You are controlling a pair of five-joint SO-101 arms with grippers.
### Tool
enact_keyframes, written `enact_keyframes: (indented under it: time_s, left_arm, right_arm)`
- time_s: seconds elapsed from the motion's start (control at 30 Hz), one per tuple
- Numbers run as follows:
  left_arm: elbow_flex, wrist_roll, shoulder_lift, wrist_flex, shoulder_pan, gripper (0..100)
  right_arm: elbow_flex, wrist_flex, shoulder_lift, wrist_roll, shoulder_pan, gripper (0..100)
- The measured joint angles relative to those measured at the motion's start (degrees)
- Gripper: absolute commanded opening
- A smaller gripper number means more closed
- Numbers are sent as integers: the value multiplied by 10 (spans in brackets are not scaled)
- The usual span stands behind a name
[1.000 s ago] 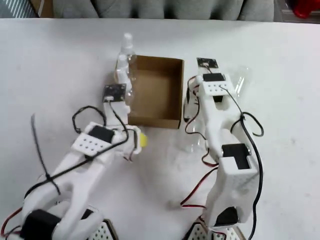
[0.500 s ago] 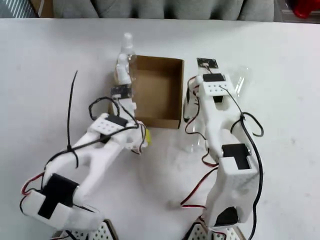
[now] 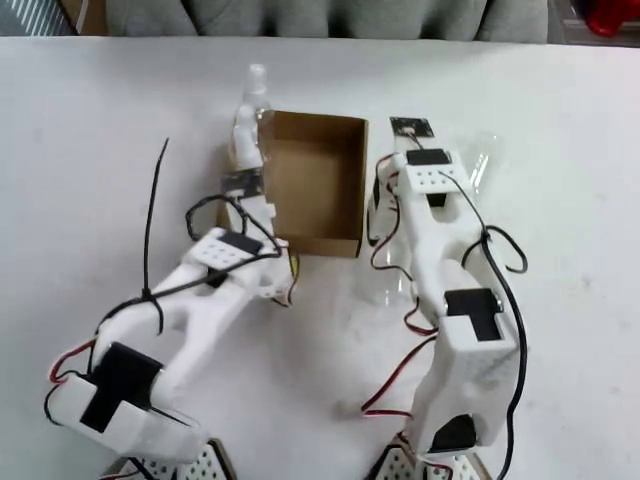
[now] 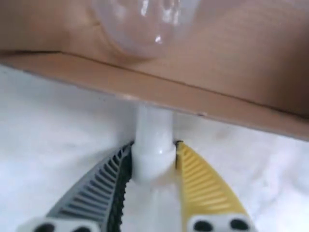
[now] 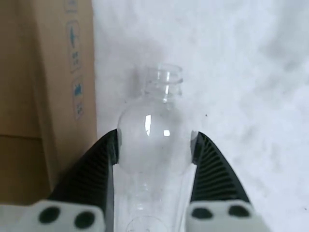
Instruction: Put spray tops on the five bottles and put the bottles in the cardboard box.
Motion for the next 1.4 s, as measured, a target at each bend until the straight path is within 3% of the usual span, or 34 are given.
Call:
enact_keyframes:
  time_s: [0.37, 0.73, 0.9, 1.4]
  left_arm:
    - [-4, -9, -15, 40, 20, 20]
    - [105, -154, -215, 49, 37, 20]
    - [125, -196, -295, 49, 23, 20]
    - [172, -207, -545, 50, -51, 20]
  right_arm:
    - [9, -8, -5, 0, 0, 16]
    - [32, -2, -39, 0, -1, 16]
    - [104, -23, -108, 0, -7, 16]
    - [277, -44, -430, 0, -40, 20]
